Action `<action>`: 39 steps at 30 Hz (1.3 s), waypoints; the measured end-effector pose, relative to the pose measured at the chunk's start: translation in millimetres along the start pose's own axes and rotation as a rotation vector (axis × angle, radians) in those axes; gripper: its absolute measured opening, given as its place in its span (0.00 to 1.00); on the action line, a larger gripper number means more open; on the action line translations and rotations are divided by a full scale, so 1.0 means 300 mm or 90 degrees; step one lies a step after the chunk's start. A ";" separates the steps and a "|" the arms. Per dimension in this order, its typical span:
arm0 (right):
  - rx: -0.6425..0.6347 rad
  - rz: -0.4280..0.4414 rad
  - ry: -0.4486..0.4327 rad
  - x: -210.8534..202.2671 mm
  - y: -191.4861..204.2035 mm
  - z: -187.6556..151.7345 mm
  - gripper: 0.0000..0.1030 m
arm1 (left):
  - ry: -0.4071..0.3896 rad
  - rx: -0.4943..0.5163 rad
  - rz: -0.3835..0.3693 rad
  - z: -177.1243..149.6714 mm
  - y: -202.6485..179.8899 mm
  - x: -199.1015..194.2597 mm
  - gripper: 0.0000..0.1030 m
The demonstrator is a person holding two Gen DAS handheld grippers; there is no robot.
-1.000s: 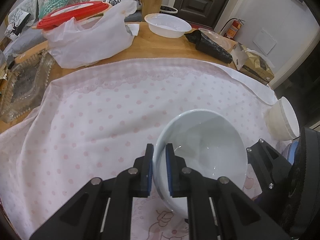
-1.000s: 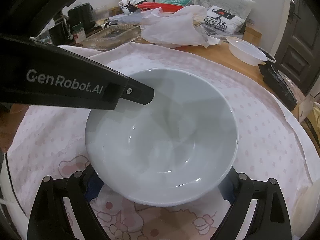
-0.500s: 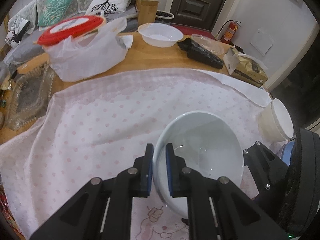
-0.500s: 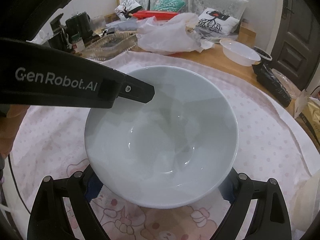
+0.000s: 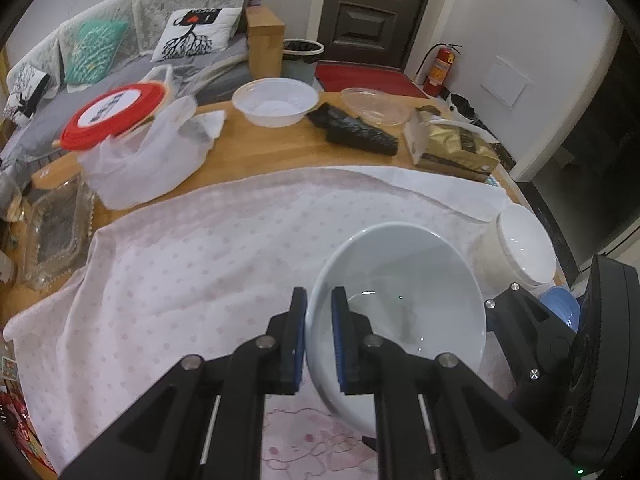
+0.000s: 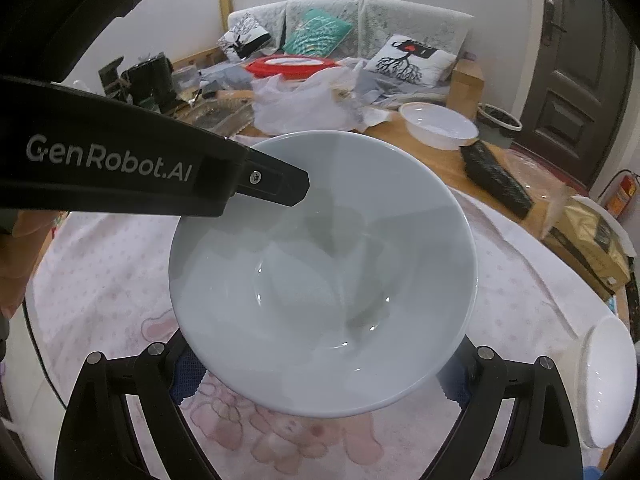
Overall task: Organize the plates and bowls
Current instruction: 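Carry the white bowl with both tools and lower it into the bowl stack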
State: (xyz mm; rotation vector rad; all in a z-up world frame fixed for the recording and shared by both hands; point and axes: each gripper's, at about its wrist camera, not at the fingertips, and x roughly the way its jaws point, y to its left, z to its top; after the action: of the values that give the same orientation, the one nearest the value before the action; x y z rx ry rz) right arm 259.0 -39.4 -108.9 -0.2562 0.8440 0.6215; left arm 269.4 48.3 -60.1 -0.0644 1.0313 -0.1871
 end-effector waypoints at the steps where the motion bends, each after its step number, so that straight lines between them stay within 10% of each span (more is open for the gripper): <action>1: 0.004 -0.002 -0.002 -0.014 -0.015 -0.006 0.87 | -0.001 0.003 0.000 0.004 -0.017 -0.002 0.09; 39: 0.139 -0.093 0.010 -0.290 -0.628 -0.239 0.87 | 0.012 0.138 -0.077 0.215 -0.730 0.216 0.09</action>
State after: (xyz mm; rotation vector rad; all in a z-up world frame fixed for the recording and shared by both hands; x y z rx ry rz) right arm 285.2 -256.9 -94.6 -0.1234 0.8913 0.3883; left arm 329.8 -180.9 -50.8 0.0721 1.0207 -0.4093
